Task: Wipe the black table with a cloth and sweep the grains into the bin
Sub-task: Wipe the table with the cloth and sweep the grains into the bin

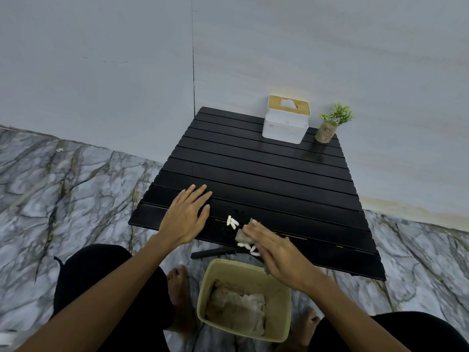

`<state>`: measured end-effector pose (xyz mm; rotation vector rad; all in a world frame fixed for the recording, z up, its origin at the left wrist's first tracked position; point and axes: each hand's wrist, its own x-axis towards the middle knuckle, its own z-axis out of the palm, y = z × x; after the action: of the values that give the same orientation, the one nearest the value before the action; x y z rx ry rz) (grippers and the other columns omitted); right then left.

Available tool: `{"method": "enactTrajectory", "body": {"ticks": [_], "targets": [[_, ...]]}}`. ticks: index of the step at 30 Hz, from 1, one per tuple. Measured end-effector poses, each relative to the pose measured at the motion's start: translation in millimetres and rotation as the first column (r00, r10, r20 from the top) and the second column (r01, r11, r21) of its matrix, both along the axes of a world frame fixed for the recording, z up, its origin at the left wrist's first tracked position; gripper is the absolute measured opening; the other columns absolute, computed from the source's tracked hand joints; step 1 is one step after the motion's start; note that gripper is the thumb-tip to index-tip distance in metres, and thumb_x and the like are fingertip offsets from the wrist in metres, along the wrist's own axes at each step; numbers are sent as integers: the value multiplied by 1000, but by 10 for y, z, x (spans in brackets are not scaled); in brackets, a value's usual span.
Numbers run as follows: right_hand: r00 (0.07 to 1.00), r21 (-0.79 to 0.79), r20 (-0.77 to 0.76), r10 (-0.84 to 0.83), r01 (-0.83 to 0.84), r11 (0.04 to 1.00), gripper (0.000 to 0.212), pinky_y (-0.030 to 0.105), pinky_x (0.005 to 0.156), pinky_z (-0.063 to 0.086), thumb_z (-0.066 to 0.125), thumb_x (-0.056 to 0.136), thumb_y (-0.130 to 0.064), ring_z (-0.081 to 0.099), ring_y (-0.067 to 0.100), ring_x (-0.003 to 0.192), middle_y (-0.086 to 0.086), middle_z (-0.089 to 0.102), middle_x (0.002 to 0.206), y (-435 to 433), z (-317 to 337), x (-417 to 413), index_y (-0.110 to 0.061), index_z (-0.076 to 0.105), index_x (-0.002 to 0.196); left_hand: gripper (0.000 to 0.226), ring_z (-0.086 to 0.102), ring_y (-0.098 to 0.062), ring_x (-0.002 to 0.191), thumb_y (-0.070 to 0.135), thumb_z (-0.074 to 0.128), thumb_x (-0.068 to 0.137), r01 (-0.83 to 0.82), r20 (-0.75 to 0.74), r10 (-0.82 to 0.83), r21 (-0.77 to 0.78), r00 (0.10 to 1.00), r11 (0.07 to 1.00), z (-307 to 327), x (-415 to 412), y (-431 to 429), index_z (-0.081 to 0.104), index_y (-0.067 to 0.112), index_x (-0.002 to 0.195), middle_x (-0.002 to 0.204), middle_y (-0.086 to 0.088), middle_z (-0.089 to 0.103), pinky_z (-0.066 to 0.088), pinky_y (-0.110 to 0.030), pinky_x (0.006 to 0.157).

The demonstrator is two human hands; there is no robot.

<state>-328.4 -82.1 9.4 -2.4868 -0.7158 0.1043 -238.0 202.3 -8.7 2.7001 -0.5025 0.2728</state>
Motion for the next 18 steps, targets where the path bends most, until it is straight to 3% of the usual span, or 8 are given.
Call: {"method": "enactTrajectory", "body": {"ticks": [2, 5, 7, 10, 13, 18], "targets": [[1000, 94, 1, -31, 30, 995, 47, 49, 119, 33, 35, 109, -25, 22, 5, 151, -7, 32, 162, -37, 76, -26, -31, 31, 155, 54, 23, -20, 146, 45, 24, 100, 4, -5, -4, -4, 1000, 1000, 2, 1, 1, 45, 20, 143, 154, 0, 37, 17, -39, 120], [963, 209, 68, -262, 243, 947, 44, 39, 119, 34, 41, 107, -15, 35, 14, 147, 2, 42, 155, -172, 169, 152, -21, 42, 151, 55, 24, -20, 146, 45, 25, 99, 13, -6, -13, -13, 1000, 1000, 13, 6, 10, 46, 20, 143, 153, -1, 38, 19, -40, 120], [883, 218, 99, -458, 430, 876, 41, 38, 116, 37, 41, 106, -12, 43, 25, 142, 11, 50, 149, -303, 147, 407, -13, 46, 147, 55, 25, -21, 145, 46, 24, 99, 23, -4, -23, -17, 1000, 1000, 18, 8, 25, 47, 19, 142, 153, -2, 39, 20, -41, 119], [768, 131, 22, -640, 632, 764, 40, 40, 112, 35, 36, 107, -13, 38, 34, 142, 16, 48, 148, -373, 66, 781, -7, 44, 146, 55, 26, -21, 145, 46, 25, 99, 27, -1, -27, -20, 1000, 999, 22, 9, 44, 47, 18, 142, 152, -2, 39, 20, -40, 119], [801, 78, 47, -597, 592, 802, 38, 51, 104, 46, 35, 106, -13, 42, 38, 137, 15, 50, 143, -165, 8, 1027, -10, 46, 142, 55, 25, -20, 145, 45, 25, 99, 11, -8, -11, -17, 1000, 1000, 22, 18, 86, 45, 18, 143, 153, -2, 38, 17, -38, 120], [956, 26, 6, -293, 293, 956, 42, 51, 116, 35, 35, 108, -25, 27, 27, 150, 4, 40, 157, 376, 73, 1151, -21, 40, 150, 56, 28, -22, 144, 45, 25, 99, -35, -7, 35, -13, 999, 999, 32, 52, 249, 46, 17, 142, 152, -4, 40, 18, -40, 120]]}}
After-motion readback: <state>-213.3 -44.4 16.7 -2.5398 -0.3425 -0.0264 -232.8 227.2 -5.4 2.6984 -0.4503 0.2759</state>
